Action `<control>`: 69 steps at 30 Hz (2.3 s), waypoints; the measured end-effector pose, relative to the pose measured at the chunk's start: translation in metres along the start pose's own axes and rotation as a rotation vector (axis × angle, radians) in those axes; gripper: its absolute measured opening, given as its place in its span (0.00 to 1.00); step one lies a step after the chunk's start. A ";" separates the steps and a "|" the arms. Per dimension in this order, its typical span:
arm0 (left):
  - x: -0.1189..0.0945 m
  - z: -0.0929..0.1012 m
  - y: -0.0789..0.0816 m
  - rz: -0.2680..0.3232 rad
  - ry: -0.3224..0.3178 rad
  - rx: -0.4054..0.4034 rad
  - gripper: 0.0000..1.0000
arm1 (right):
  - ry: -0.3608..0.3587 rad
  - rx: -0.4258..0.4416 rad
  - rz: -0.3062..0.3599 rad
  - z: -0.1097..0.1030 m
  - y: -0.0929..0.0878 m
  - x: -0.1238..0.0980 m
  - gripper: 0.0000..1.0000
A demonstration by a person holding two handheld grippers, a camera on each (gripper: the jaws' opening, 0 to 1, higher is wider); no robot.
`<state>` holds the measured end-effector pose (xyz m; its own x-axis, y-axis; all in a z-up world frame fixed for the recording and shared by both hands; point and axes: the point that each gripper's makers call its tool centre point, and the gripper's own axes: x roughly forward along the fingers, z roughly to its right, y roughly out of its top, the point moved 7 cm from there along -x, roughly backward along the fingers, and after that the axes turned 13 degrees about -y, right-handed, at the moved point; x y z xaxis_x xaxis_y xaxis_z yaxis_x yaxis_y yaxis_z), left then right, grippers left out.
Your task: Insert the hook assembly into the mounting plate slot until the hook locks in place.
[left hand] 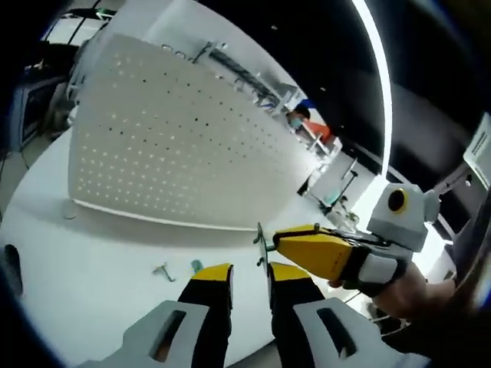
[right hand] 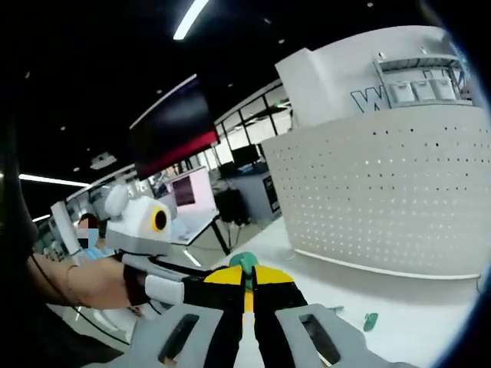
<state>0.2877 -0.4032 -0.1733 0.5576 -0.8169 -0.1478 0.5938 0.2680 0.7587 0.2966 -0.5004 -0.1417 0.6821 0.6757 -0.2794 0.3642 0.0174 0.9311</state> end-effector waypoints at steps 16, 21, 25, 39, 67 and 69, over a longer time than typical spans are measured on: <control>0.004 0.006 0.004 -0.030 0.001 0.088 0.06 | -0.023 -0.012 -0.013 0.004 -0.002 -0.002 0.01; 0.002 0.007 0.004 -0.019 0.002 0.085 0.05 | -0.021 -0.010 -0.012 0.004 -0.001 -0.003 0.01; 0.000 0.005 0.003 -0.042 0.005 0.084 0.04 | -0.015 -0.016 -0.026 0.002 -0.003 -0.002 0.01; -0.003 0.005 0.005 -0.064 0.015 0.138 0.02 | -0.002 -0.009 -0.038 -0.001 -0.002 -0.002 0.02; -0.004 0.009 0.021 -0.063 0.101 0.342 0.02 | -0.021 -0.025 0.004 -0.002 0.007 -0.014 0.08; -0.003 0.011 0.020 -0.066 0.092 0.350 0.02 | -0.020 -0.014 0.012 -0.002 0.009 -0.013 0.08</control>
<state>0.2918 -0.4008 -0.1504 0.5838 -0.7729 -0.2486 0.4052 0.0121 0.9141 0.2894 -0.5079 -0.1295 0.6986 0.6614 -0.2730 0.3475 0.0200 0.9375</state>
